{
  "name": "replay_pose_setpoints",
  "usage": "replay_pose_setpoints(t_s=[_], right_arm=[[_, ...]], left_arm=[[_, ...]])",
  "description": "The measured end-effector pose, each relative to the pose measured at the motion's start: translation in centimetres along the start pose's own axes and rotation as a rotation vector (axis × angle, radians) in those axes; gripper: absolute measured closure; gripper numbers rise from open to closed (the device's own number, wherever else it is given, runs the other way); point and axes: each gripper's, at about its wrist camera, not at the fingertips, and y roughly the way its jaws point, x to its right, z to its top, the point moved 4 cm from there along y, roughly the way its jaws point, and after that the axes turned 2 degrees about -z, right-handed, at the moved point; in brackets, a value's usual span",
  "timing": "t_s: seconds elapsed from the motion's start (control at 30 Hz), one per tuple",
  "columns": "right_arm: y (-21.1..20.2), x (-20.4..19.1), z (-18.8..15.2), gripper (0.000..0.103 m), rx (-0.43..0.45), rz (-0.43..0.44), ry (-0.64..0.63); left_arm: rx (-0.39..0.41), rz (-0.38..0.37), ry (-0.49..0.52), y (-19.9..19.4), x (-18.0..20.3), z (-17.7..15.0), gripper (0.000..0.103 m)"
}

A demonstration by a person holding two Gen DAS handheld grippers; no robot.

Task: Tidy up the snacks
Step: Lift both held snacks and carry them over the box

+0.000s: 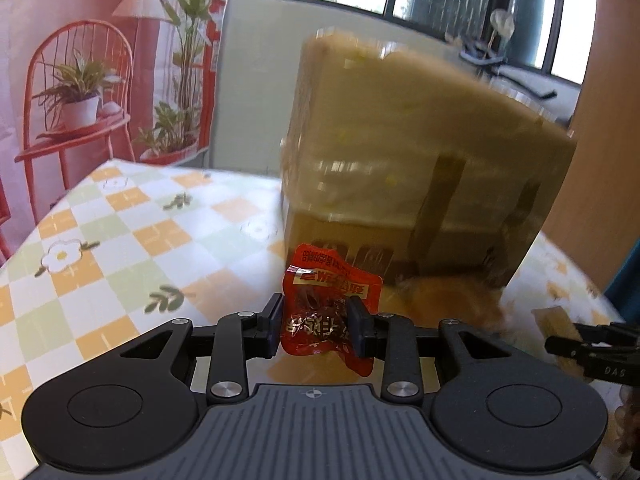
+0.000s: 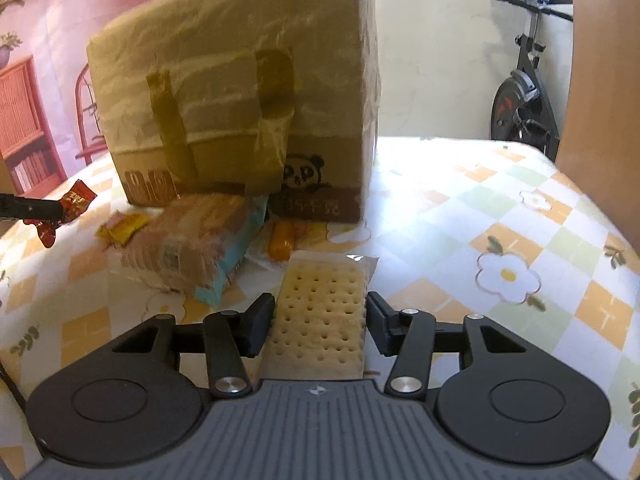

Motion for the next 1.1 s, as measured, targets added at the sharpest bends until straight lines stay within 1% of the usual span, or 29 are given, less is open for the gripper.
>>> replay_pose_setpoints(t_s=[0.1,0.23,0.33,0.4,0.5,0.63,0.77,0.87,1.0,1.1], right_arm=[[-1.2,0.1,1.1,0.051,0.040,0.004,-0.003],[-2.9,0.3,3.8,0.051,0.116,0.016,0.018],[-4.4,0.1,6.6,0.051,0.195,0.029,0.014],[-5.4,-0.3,8.8,0.051,0.250,0.041,-0.012],[-6.9,-0.9,12.0,0.051,0.333,0.069,-0.042],[-7.6,-1.4,16.3,0.051,0.414,0.109,-0.048],[-6.3,-1.6,20.4,0.051,0.448,0.143,-0.041],[-3.8,-1.8,22.5,0.051,0.434,0.138,-0.081],[-0.4,-1.6,24.0,0.051,0.395,0.130,-0.082],[1.3,-1.1,24.2,0.051,0.379,0.116,-0.066]], left_arm=[[0.048,-0.023,0.007,-1.1,0.4,1.6,0.068],[0.133,-0.055,0.033,-2.4,1.3,4.7,0.068],[0.196,-0.078,0.049,-3.1,2.2,7.2,0.068],[0.232,-0.100,0.053,-3.3,2.9,8.9,0.068],[0.273,-0.120,0.076,-3.3,4.4,11.1,0.068],[0.308,-0.149,0.104,-1.9,6.4,13.9,0.067],[0.306,-0.173,0.107,0.8,8.1,16.2,0.067],[0.277,-0.179,0.084,3.8,8.7,17.4,0.067],[0.236,-0.175,0.079,6.4,8.8,17.8,0.067],[0.206,-0.182,0.085,7.6,8.9,17.7,0.067]])
